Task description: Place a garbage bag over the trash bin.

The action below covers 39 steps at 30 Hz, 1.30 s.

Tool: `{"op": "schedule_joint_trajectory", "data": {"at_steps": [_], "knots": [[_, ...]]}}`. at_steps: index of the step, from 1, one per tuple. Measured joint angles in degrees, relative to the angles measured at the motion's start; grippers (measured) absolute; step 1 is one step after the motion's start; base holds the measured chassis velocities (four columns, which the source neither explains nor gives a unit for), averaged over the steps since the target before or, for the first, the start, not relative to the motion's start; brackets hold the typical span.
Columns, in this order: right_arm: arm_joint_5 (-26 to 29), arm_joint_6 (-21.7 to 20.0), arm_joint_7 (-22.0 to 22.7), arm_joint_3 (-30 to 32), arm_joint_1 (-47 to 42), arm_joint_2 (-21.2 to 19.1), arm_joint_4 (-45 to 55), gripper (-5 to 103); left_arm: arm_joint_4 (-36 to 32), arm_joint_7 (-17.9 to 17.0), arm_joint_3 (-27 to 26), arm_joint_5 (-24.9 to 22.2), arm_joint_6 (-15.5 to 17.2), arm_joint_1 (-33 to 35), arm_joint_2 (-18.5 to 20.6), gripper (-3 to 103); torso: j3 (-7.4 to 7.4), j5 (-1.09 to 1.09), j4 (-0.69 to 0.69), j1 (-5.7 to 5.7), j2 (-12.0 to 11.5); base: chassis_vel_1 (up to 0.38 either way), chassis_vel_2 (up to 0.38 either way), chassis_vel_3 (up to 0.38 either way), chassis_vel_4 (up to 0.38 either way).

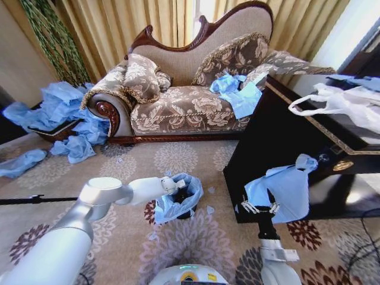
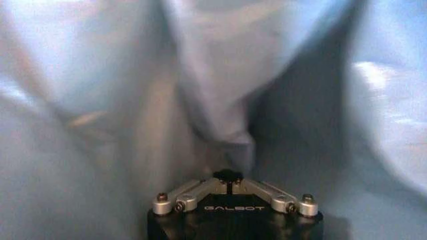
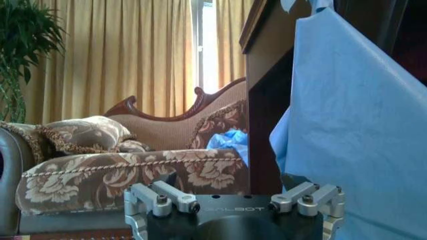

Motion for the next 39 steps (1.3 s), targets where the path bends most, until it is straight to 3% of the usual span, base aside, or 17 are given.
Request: {"op": "schedule_joint_trajectory", "data": {"at_steps": [2, 7, 13, 15, 17, 18, 20, 31, 36, 39], "knots": [[0.0, 0.0, 0.0, -0.1, 0.0, 0.0, -0.1, 100, -0.4, 1.7, 0.2, 0.0, -0.2, 0.2, -1.0, 0, 0.0, 0.01, -0.01, 0.0, 0.0, 0.0, 0.0, 0.0, 0.0], [0.0, 0.0, 0.0, 0.1, 0.0, -0.1, -0.2, 100, 4.2, 1.5, -0.6, 2.5, -1.3, 1.6, -4.3, 0, 0.0, -0.01, -0.05, 0.0, 0.0, 0.0, 0.0, 0.0, 0.0], [0.0, 0.1, 0.0, 0.1, -0.4, -0.1, -0.2, 100, 12.0, -2.1, -2.3, 6.8, -6.0, 3.2, -8.0, 0, 0.0, 0.01, -0.03, 0.0, 0.0, 0.0, 0.0, 0.0, 0.0], [0.0, 0.1, 0.0, 0.1, -0.5, -0.1, -0.2, 100, 13.3, -2.5, -2.7, 6.8, -7.3, 3.6, -8.4, 0, 0.0, 0.02, -0.02, 0.0, 0.0, 0.0, 0.0, 0.0, 0.0], [-0.1, 0.3, 0.0, 0.0, -0.9, -0.1, -0.2, 100, 14.9, -3.6, -3.9, 1.6, -9.8, 5.1, -9.1, 0, 0.0, 0.0, 0.0, 0.0, 0.0, 0.0, 0.0, 0.0, 0.0], [-0.1, 0.4, 0.0, 0.0, -1.2, -0.1, -0.2, 100, 14.7, -5.8, -4.4, 0.2, -9.3, 5.7, -9.3, 0, 0.0, -0.02, -0.03, 0.0, 0.0, 0.0, 0.0, 0.0, 0.0], [-0.1, 0.4, 0.0, 0.1, -1.4, -0.2, -0.2, 100, 14.7, -6.8, -4.6, 0.0, -8.9, 6.0, -9.2, 0, 0.0, -0.01, -0.04, 0.0, 0.0, 0.0, 0.0, 0.0, 0.0], [-0.1, 0.8, 0.1, 0.2, -2.2, -0.3, 0.3, 100, 16.7, -10.6, -5.1, 2.4, -11.5, 6.1, -8.8, 0, 0.0, 0.01, -0.01, 0.0, 0.0, 0.0, 0.0, 0.0, 0.0], [-0.1, 1.0, 0.1, 0.4, -2.7, -0.3, 0.4, 100, 14.9, -9.7, -4.7, 3.4, -10.4, 4.8, -8.1, 0, 0.0, 0.0, -0.03, 0.0, 0.0, 0.0, 0.0, 0.0, 0.0], [0.0, 1.1, 0.1, 0.5, -3.0, -0.2, 0.5, 100, 10.9, -6.6, -3.5, 1.3, -7.7, 2.6, -6.6, 0, 0.0, -0.01, 0.0, 0.0, 0.0, 0.0, 0.0, 0.0, 0.0]]}}
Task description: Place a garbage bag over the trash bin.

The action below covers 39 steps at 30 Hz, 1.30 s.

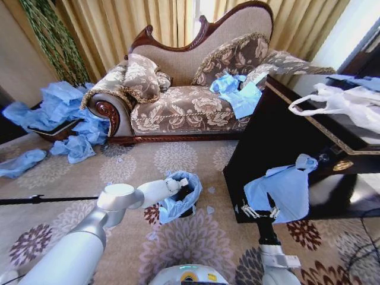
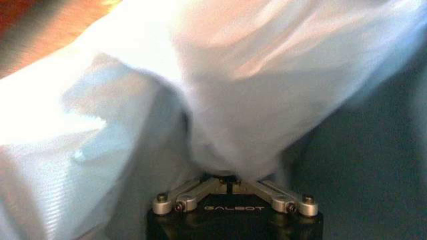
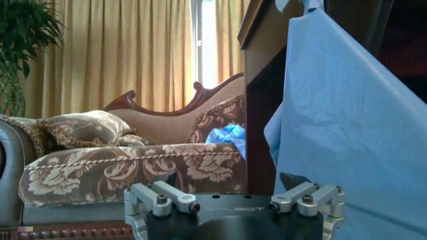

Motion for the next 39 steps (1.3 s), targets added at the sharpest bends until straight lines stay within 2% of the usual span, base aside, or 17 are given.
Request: {"op": "schedule_joint_trajectory", "data": {"at_steps": [5, 6, 7, 10, 14, 25, 32, 39], "knots": [[0.1, 0.0, 0.0, 0.1, 0.0, 0.1, 0.0, 100, -4.1, 2.6, 1.6, -2.5, 3.2, -2.2, 1.1, 0, 0.0, 0.02, -0.01, 0.0, 0.0, 0.0, 0.0, 0.0, 0.0], [0.1, 0.0, 0.0, 0.2, 0.0, 0.1, 0.0, 100, -5.4, 4.2, 2.4, -2.8, 4.7, -3.2, 1.5, 0, 0.0, 0.01, -0.03, 0.0, 0.0, 0.0, 0.0, 0.0, 0.0], [0.2, 0.0, 0.0, 0.2, 0.0, 0.1, 0.0, 100, -6.4, 6.7, 3.2, -2.5, 6.5, -4.5, 1.7, 0, 0.0, 0.01, -0.02, 0.0, 0.0, 0.0, 0.0, 0.0, 0.0], [0.3, 0.0, 0.1, 0.2, 0.1, 0.2, -0.1, 100, -6.9, 10.9, 4.3, 0.4, 9.0, -6.2, 2.0, 0, 0.0, 0.02, -0.01, 0.0, 0.0, 0.0, 0.0, 0.0, 0.0], [0.3, 0.0, 0.1, 0.2, 0.2, 0.4, -0.2, 100, -6.7, 13.2, 5.0, 3.4, 10.4, -6.9, 2.2, 0, 0.0, 0.01, -0.01, 0.0, 0.0, 0.0, 0.0, 0.0, 0.0], [0.4, -0.1, 0.1, 0.2, 0.5, 0.5, -0.5, 100, -7.2, 13.4, 6.2, 6.6, 10.9, -6.4, 3.7, 0, 0.0, 0.01, -0.02, 0.0, 0.0, 0.0, 0.0, 0.0, 0.0], [0.2, -0.4, 0.2, -0.1, 1.3, 0.7, -0.8, 100, -8.7, 12.9, 6.2, 6.6, 11.2, -6.3, 4.7, 0, 0.0, 0.01, -0.02, 0.0, 0.0, 0.0, 0.0, 0.0, 0.0], [-0.1, -0.5, 0.3, -0.3, 1.4, 0.9, -0.9, 100, -5.7, 11.5, 4.9, 6.2, 9.8, -5.3, 4.9, 0, 0.0, 0.01, -0.01, 0.0, 0.0, 0.0, 0.0, 0.0, 0.0]]}}
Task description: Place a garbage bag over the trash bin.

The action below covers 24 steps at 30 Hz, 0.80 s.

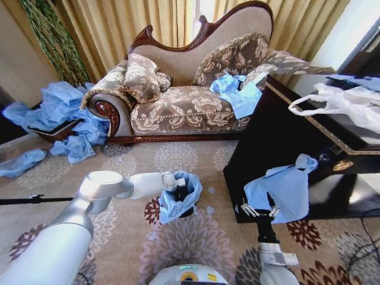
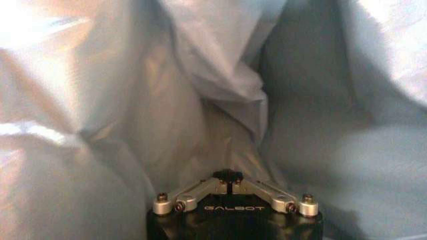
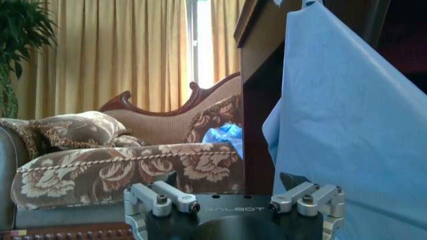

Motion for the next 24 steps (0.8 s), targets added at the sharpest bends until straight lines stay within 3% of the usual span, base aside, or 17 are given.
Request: {"op": "schedule_joint_trajectory", "data": {"at_steps": [9, 24], "knots": [[-0.3, 0.0, 0.2, 0.1, -0.4, -0.1, -0.1, 100, -0.6, -0.8, -3.5, -3.1, -0.9, 1.7, 0.0, 0, 0.0, 0.0, 0.0, 0.0, 0.0, 0.0, 0.0, 0.0, 0.0], [-1.0, -1.0, 0.6, 0.1, 0.0, 0.0, 1.3, 100, -15.0, -2.9, -4.6, -7.2, 3.2, -3.3, 3.8, 0, 0.0, 0.02, 0.0, 0.0, 0.0, 0.0, 0.0, 0.0, 0.0]]}}
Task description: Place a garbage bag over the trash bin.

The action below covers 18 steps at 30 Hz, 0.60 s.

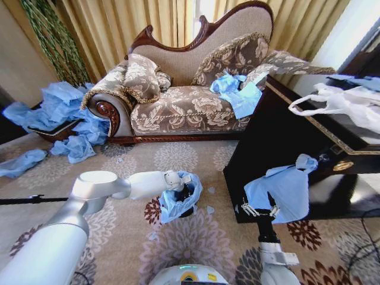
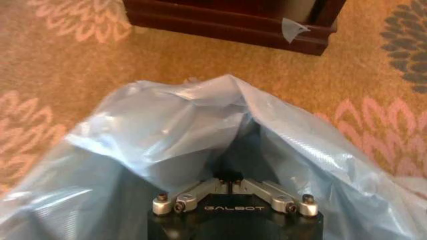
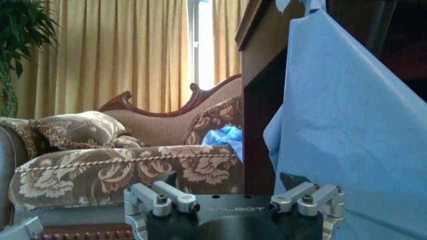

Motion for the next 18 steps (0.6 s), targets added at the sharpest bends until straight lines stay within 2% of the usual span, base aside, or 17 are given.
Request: {"op": "schedule_joint_trajectory", "data": {"at_steps": [6, 9, 11, 12, 14, 16, 18], "knots": [[-0.4, -0.2, 0.2, -0.2, -0.1, 0.3, 0.4, 100, -3.0, -1.2, 0.3, 0.1, 1.0, -1.0, 3.0, 0, 0.0, -0.03, 0.0, 0.0, 0.0, 0.0, 0.0, 0.0, 0.0], [-0.7, -0.2, 0.2, -0.2, -0.5, 0.5, 0.9, 100, -7.8, -2.4, 0.5, -1.4, 1.7, -2.8, 7.9, 0, 0.0, -0.03, 0.01, 0.0, 0.0, 0.0, 0.0, 0.0, 0.0], [-0.7, -0.2, 0.2, -0.2, -0.5, 0.5, 0.9, 100, -8.5, -2.6, 0.5, -1.8, 1.7, -3.1, 8.6, 0, 0.0, -0.04, 0.01, 0.0, 0.0, 0.0, 0.0, 0.0, 0.0], [-1.1, -0.2, 0.3, -0.2, -0.5, 0.6, 1.0, 100, -12.4, -3.7, -0.2, -4.4, 2.1, -4.4, 11.7, 0, 0.0, -0.02, 0.04, 0.0, 0.0, 0.0, 0.0, 0.0, 0.0], [-1.3, -0.2, 0.3, -0.2, -0.6, 0.7, 1.0, 100, -13.3, -3.9, -0.7, -5.3, 2.1, -4.8, 12.4, 0, 0.0, -0.03, 0.04, 0.0, 0.0, 0.0, 0.0, 0.0, 0.0], [-2.1, -0.6, 0.6, -0.5, -0.9, 0.8, 1.2, 100, -16.0, -4.5, -3.0, -9.7, 1.9, -5.8, 14.9, 0, 0.0, -0.03, -0.03, 0.0, 0.0, 0.0, 0.0, 0.0, 0.0], [-2.6, -0.8, 0.6, -0.8, -0.9, 0.5, 1.3, 100, -17.3, -4.7, -4.1, -10.9, 1.9, -5.9, 15.9, 0, 0.0, -0.02, -0.03, 0.0, 0.0, 0.0, 0.0, 0.0, 0.0]]}}
